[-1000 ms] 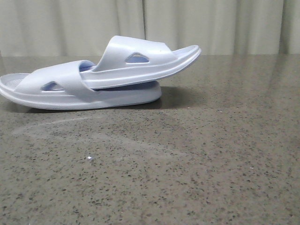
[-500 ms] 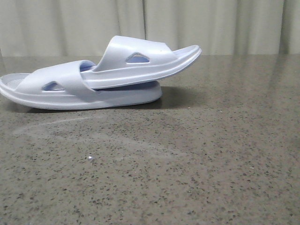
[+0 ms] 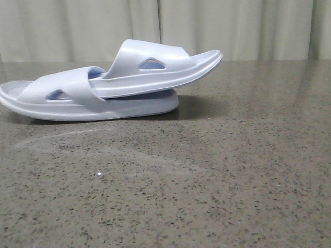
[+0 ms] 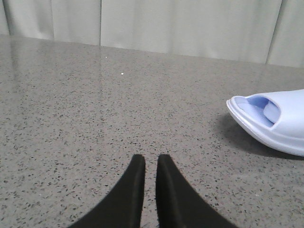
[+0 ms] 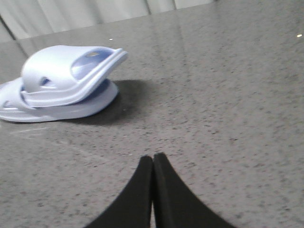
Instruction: Insert blue slippers together front up
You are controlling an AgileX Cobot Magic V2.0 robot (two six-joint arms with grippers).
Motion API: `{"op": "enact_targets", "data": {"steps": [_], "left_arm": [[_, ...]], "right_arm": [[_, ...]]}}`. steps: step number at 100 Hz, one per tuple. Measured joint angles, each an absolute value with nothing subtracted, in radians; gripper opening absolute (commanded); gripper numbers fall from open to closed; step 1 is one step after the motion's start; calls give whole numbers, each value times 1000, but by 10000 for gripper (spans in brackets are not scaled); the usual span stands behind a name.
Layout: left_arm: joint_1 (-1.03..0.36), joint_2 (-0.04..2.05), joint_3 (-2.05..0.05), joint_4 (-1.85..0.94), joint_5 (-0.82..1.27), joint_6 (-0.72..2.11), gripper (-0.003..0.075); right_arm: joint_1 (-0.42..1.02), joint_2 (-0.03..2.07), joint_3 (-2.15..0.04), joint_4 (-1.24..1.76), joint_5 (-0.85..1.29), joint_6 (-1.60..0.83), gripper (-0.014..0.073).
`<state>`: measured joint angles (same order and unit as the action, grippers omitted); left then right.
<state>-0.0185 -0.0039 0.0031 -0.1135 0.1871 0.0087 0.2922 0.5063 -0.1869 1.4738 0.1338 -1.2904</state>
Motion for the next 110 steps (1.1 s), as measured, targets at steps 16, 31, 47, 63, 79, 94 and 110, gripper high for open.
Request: {"op": "enact_targets", "data": {"steps": [16,31,47,63,79,94,110], "left_arm": [[-18,-4,3,-114,189,9,15],[-18,-4,3,-114,189,9,15],[-18,-4,3,-114,189,9,15],[-18,-4,3,-114,189,7,15],[-18,-4,3,-114,189,7,15],[-18,-4,3,-114,189,7,15],[-18,-4,3,-114,189,7,15]], "right_arm": [[267,496,-187,870,26,-819,-79],[172,428,-174,365,33,-414,-79],[70,303,-81,208,26,-301,-79],[46,153,10,174,18,-273,-79],[40,50,10,161,69,-271,-79],[40,38,10,158,75,-271,-79],[40,38,10,158,77,-267,-79]]}}
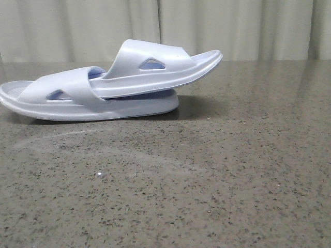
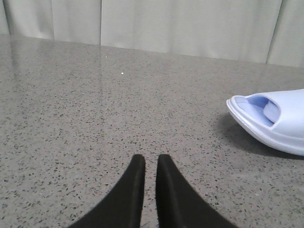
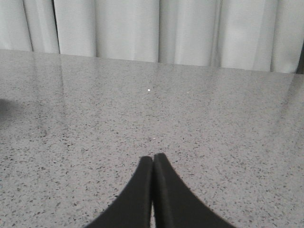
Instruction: Insert blue slippers together front up
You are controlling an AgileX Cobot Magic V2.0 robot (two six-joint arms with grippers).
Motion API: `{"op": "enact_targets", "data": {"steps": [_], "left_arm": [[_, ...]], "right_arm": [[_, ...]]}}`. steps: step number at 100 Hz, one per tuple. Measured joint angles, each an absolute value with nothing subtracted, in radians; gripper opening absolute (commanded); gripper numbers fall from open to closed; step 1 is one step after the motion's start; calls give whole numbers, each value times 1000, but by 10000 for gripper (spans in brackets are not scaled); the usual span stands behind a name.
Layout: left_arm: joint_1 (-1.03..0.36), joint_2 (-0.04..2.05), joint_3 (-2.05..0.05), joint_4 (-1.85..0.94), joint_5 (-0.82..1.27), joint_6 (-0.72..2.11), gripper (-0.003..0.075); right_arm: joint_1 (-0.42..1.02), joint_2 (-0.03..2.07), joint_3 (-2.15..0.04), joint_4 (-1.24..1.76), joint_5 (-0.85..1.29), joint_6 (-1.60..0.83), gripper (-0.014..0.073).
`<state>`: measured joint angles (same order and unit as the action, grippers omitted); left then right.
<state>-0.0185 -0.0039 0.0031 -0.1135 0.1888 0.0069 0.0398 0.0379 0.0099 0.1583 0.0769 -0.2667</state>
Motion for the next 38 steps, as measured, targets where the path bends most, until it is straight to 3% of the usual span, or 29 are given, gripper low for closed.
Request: {"op": "enact_targets", "data": {"steps": [38], "left_arm": [[-18,-4,3,-114,189,7,15]], "right_arm": [[40,38,10,156,81,-267,-79]]}}
